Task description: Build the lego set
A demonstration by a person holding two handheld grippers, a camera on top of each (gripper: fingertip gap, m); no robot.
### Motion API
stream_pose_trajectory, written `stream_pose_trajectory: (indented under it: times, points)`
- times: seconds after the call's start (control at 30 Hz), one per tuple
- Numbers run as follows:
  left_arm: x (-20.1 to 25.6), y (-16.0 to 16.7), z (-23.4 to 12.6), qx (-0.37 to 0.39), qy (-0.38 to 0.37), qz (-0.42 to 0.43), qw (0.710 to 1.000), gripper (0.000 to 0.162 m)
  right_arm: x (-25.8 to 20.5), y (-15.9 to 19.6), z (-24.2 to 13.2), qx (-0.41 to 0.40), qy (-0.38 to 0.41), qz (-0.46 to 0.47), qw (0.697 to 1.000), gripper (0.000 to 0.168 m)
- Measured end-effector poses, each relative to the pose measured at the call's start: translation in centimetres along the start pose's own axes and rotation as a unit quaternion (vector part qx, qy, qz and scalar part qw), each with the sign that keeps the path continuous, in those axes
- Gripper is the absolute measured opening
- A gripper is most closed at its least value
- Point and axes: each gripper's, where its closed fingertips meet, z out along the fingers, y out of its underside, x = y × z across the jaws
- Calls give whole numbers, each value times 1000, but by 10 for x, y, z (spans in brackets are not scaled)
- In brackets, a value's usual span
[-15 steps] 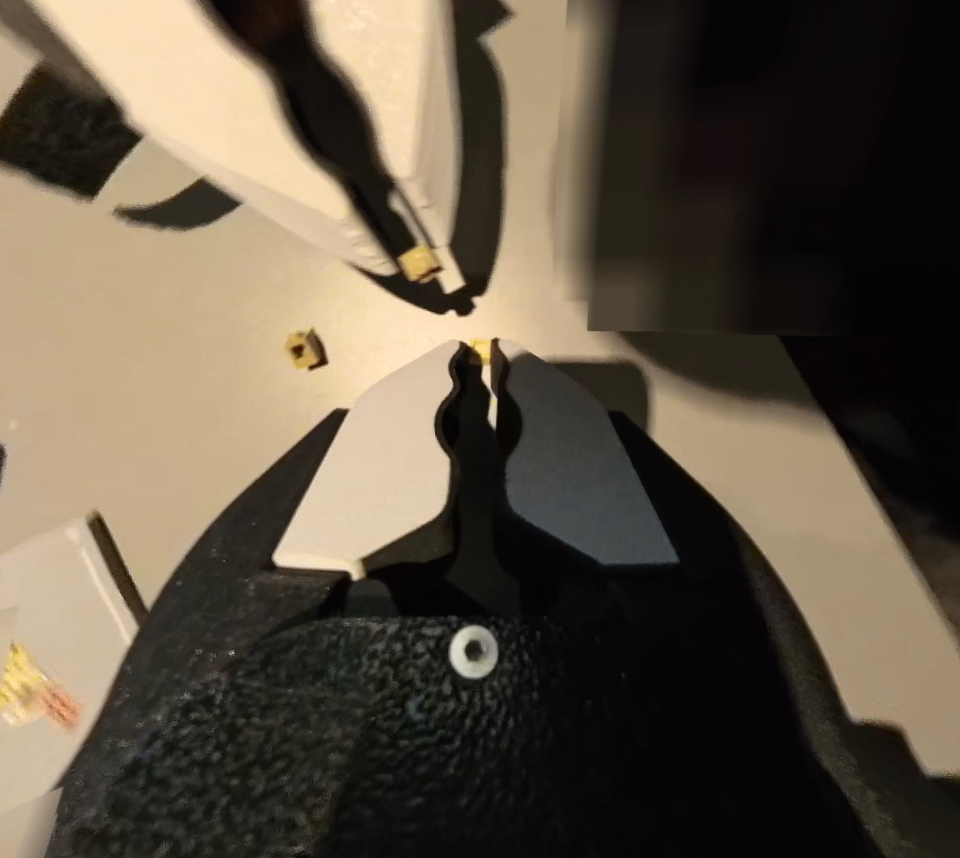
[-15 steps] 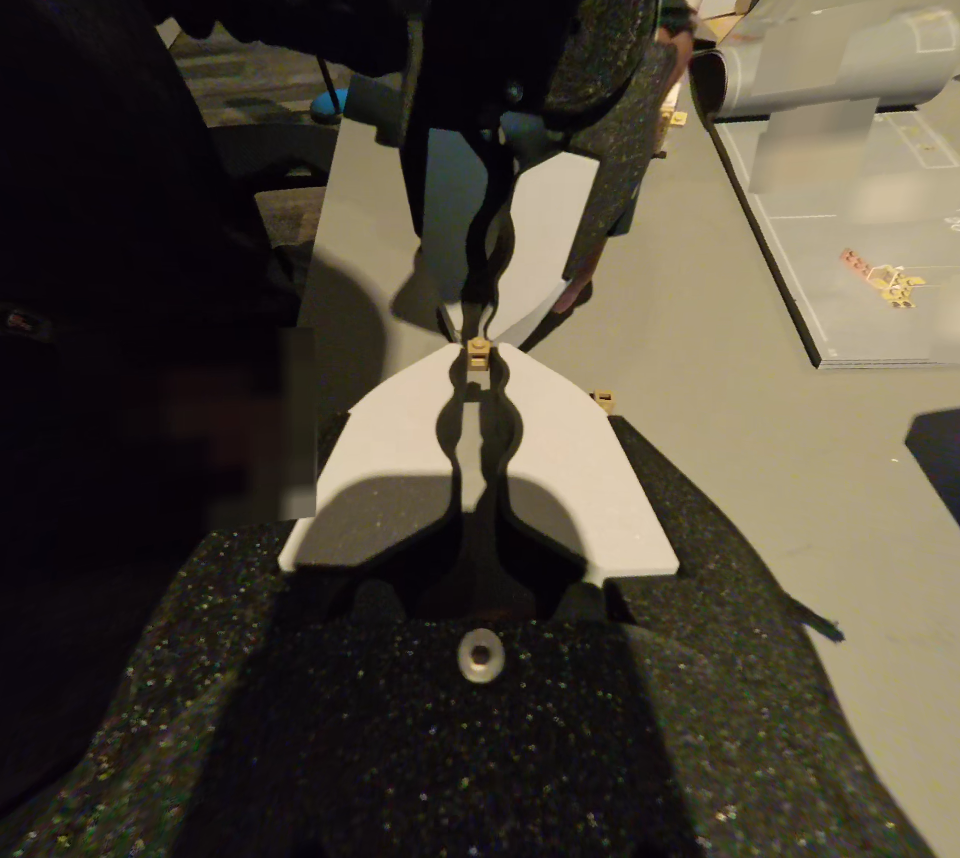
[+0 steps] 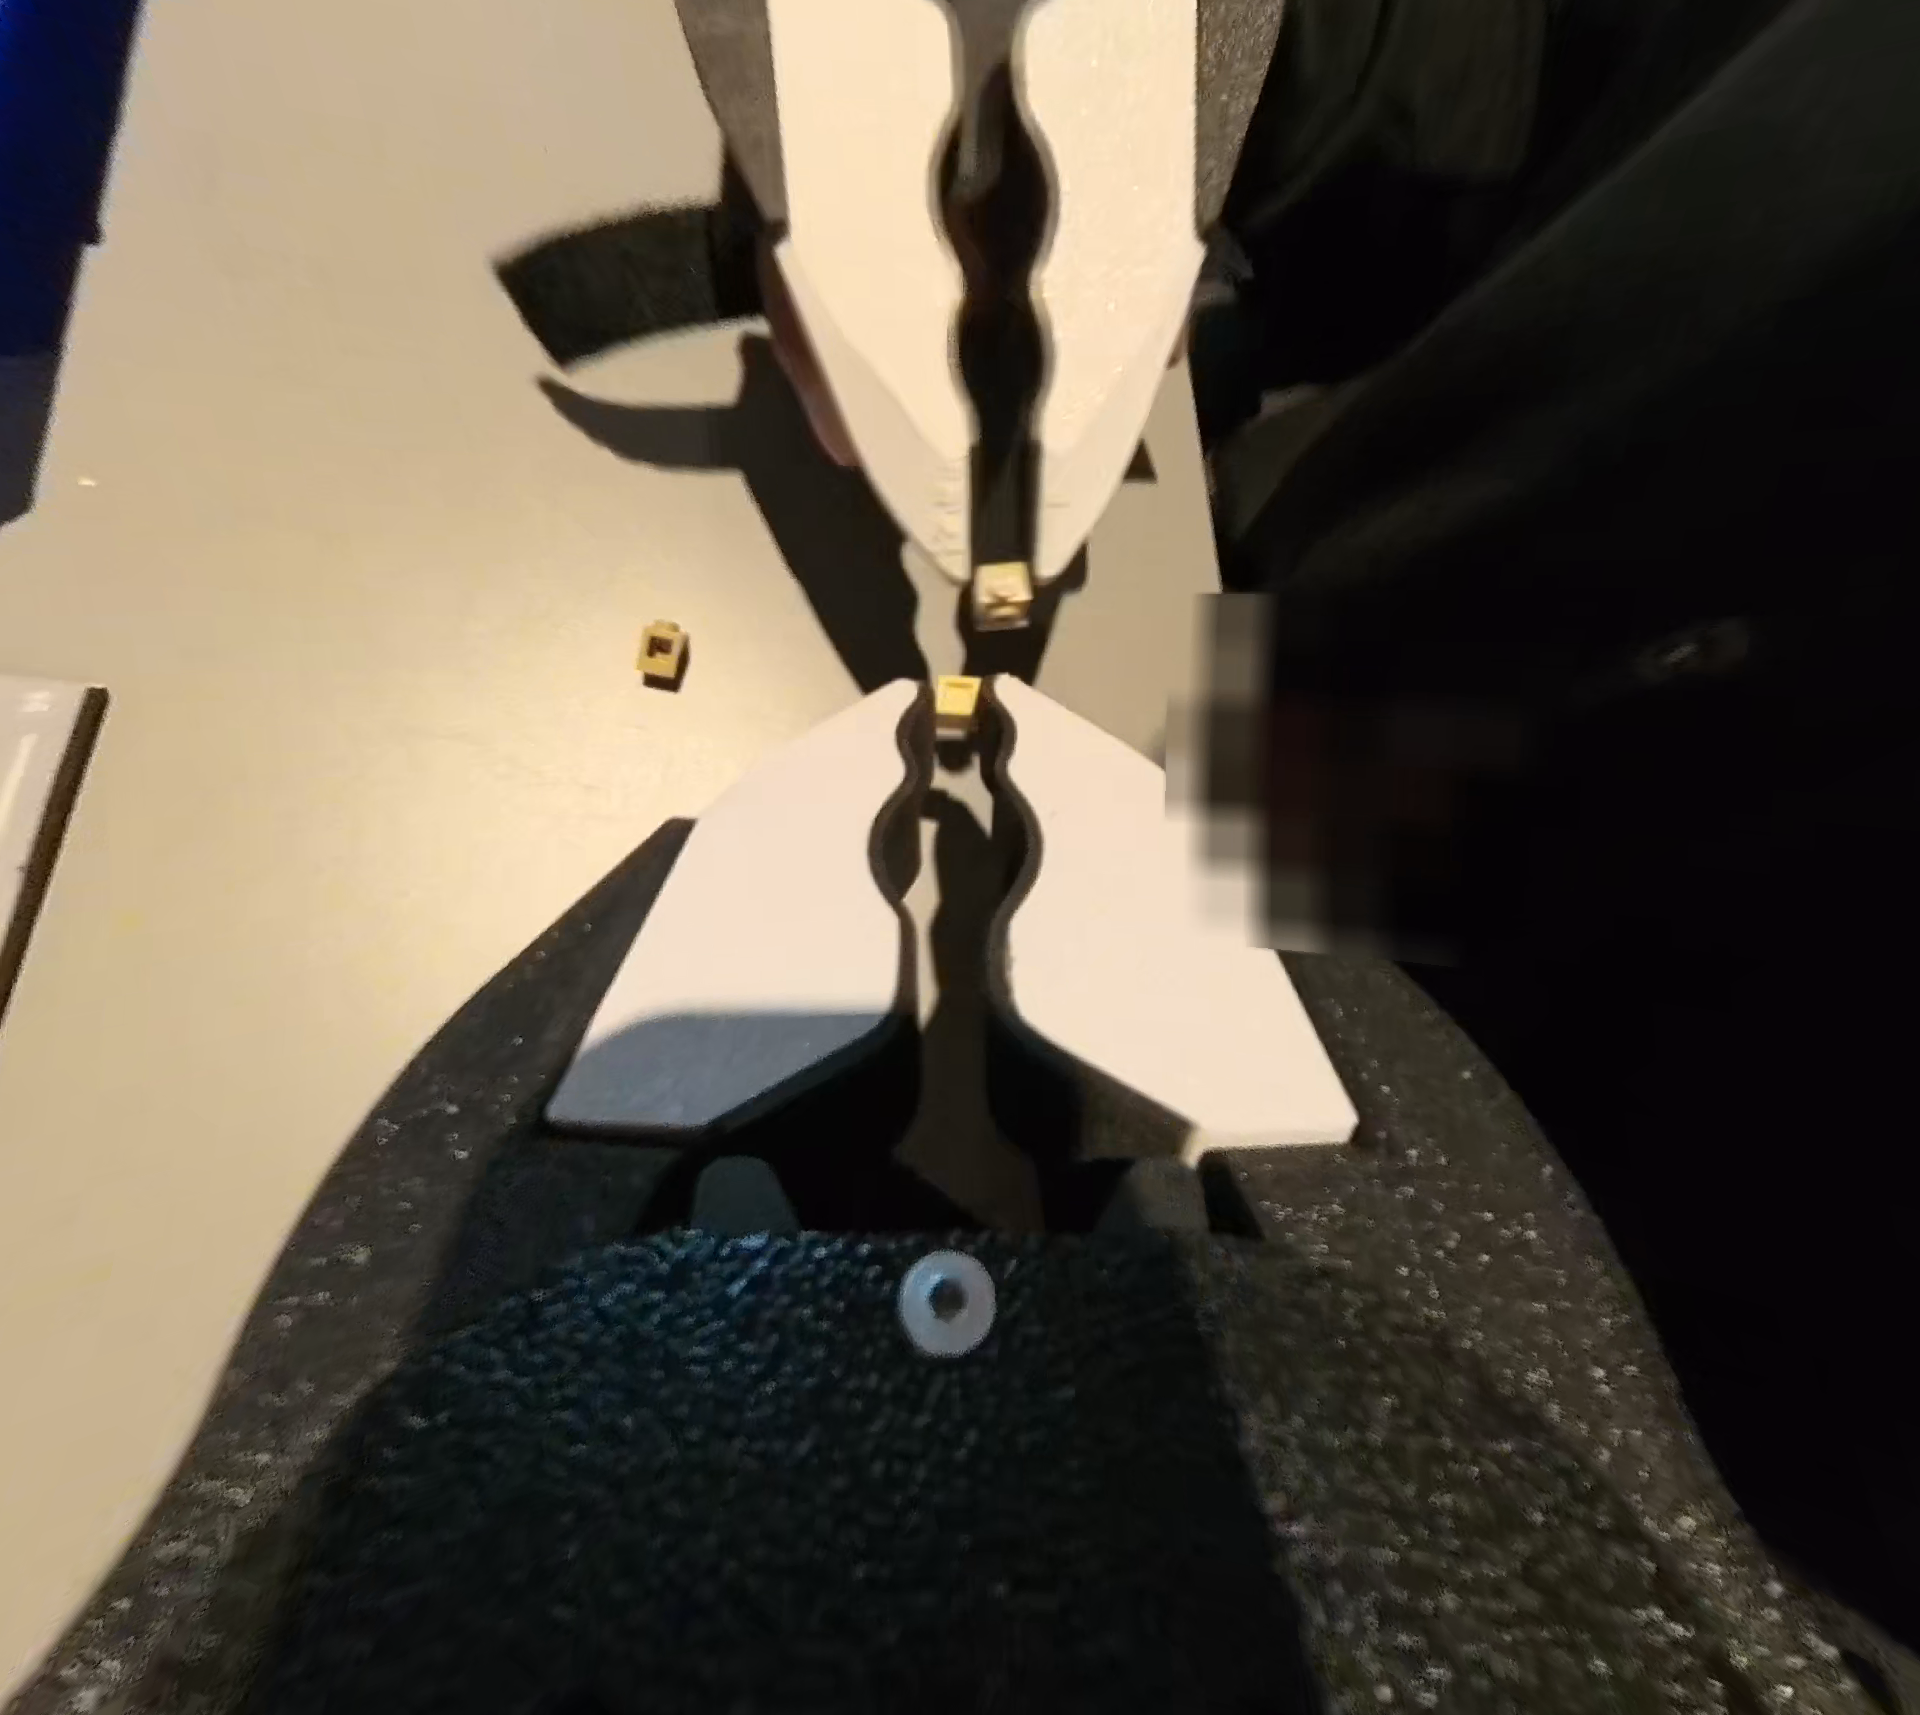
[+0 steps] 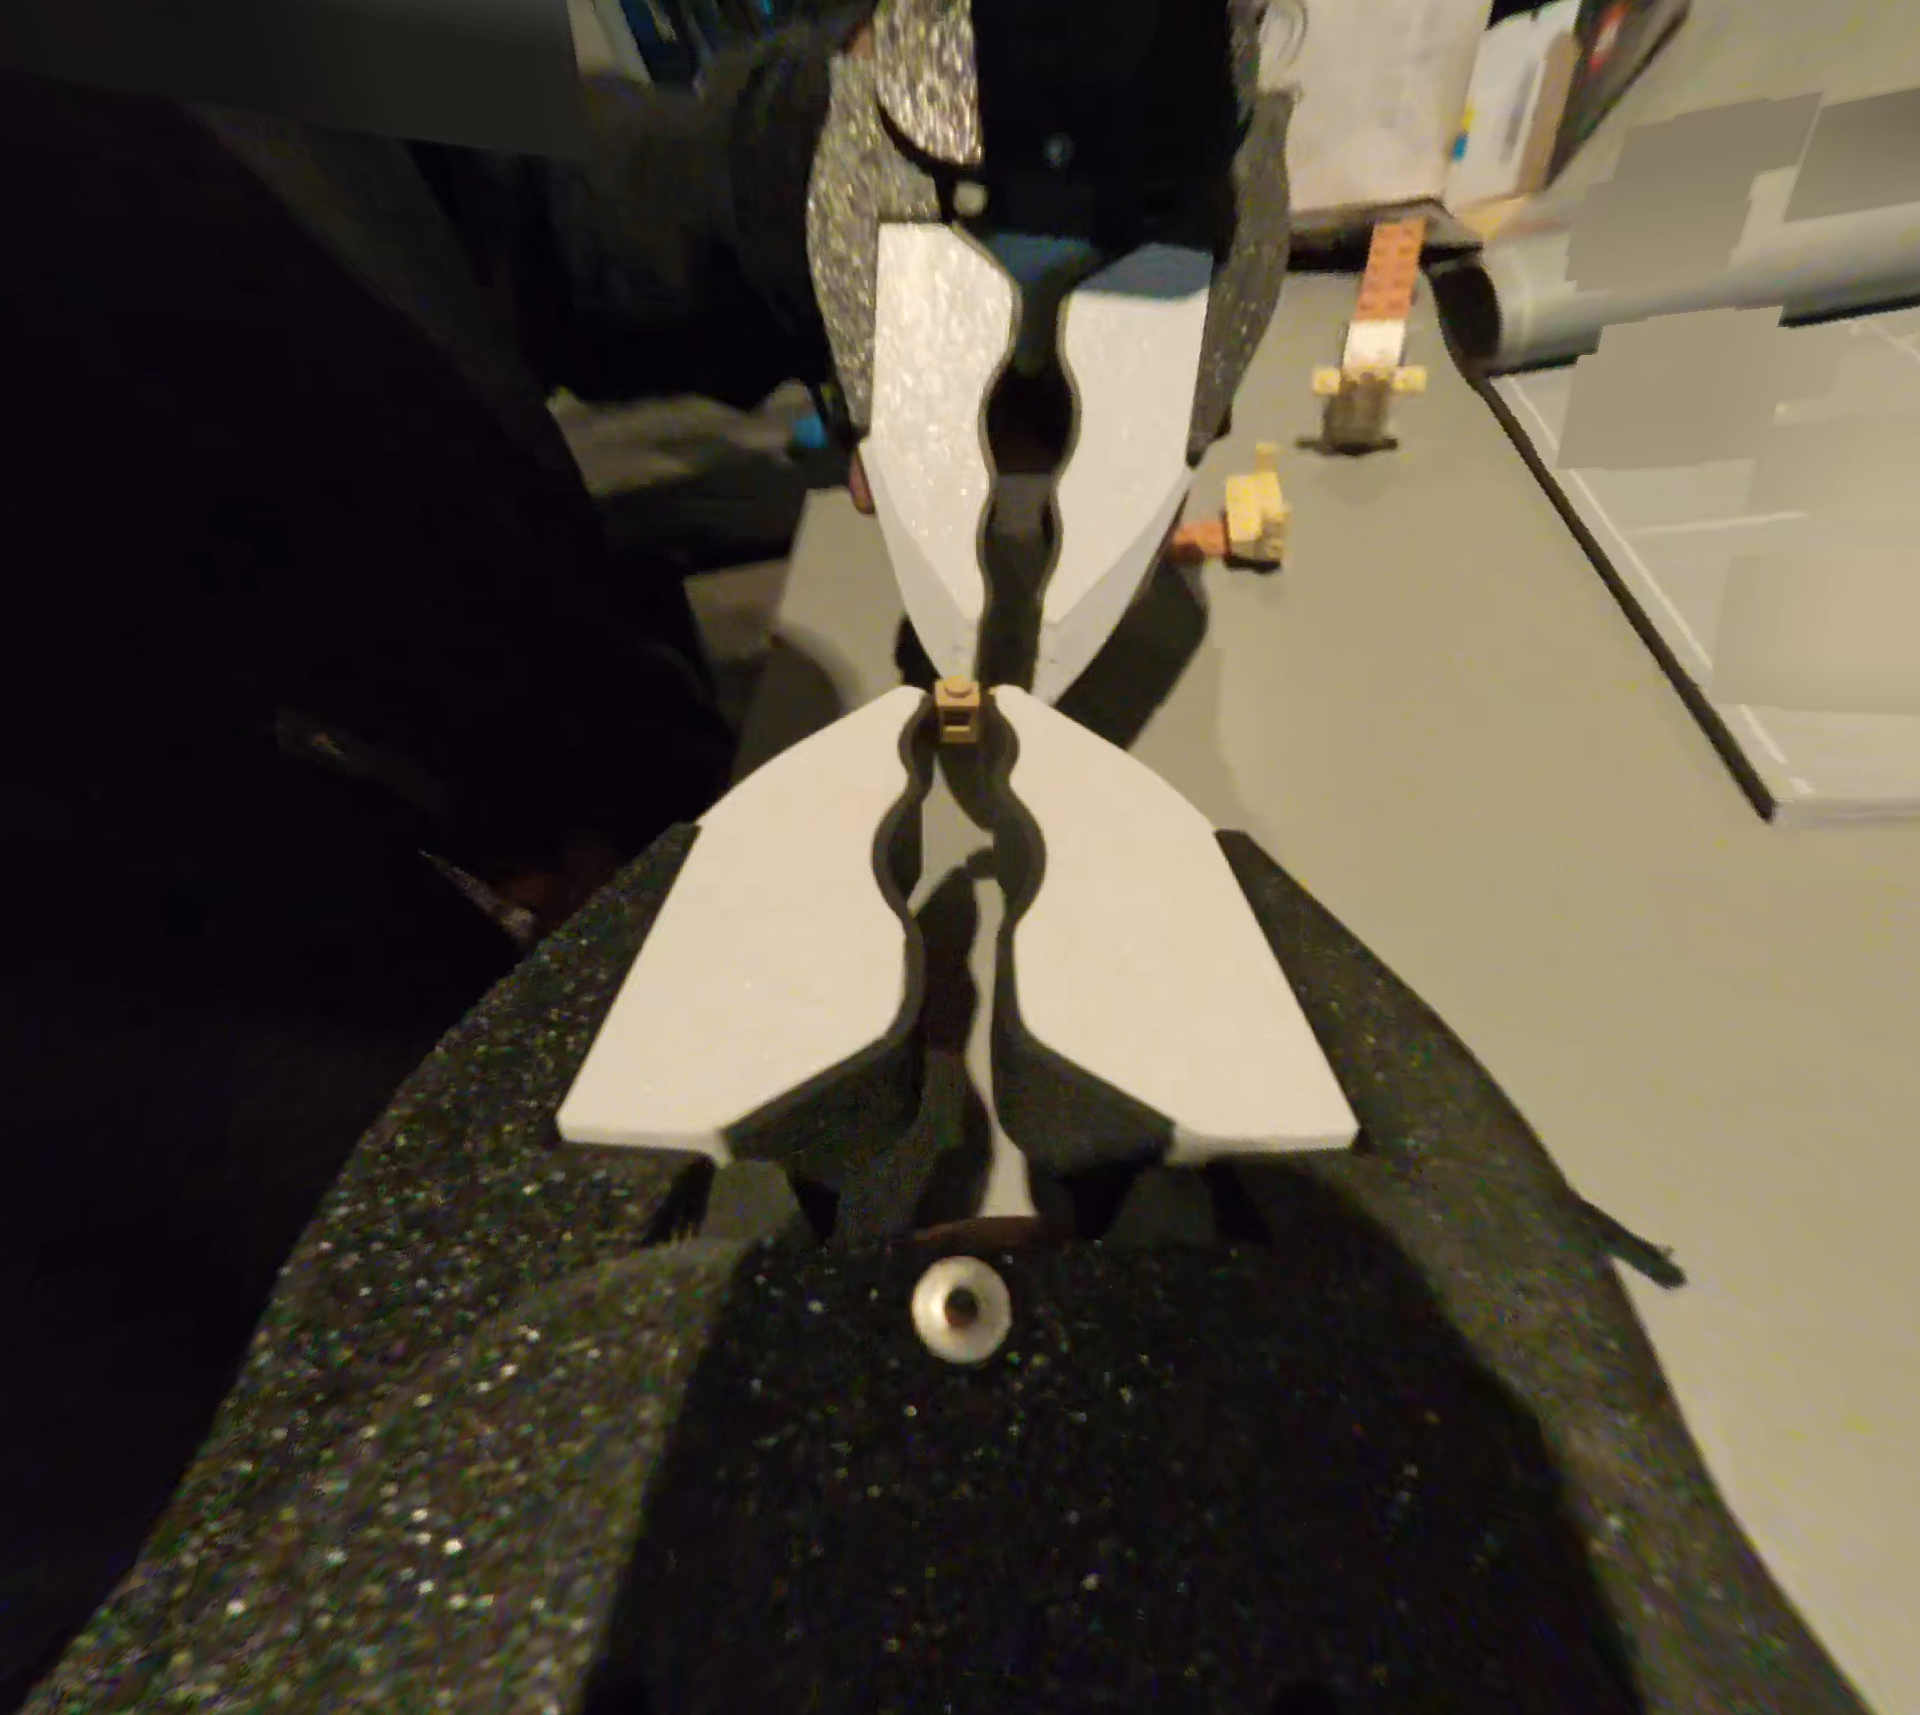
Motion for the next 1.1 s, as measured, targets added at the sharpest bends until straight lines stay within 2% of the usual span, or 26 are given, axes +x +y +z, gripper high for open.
stream_pose_trajectory:
  times: [0.17,0.47,1.1]
  points:
    - [9,-10,-10,17,18,-23,999,7,-5,-17,-2,58,-38,48,996,7]
    - [17,-14,-21,-4,43,-25,999,7,-3,-13,5,40,-34,59,997,7]
    - [17,-18,-24,-43,50,-30,997,7,-8,-24,7,78,-36,61,994,7]
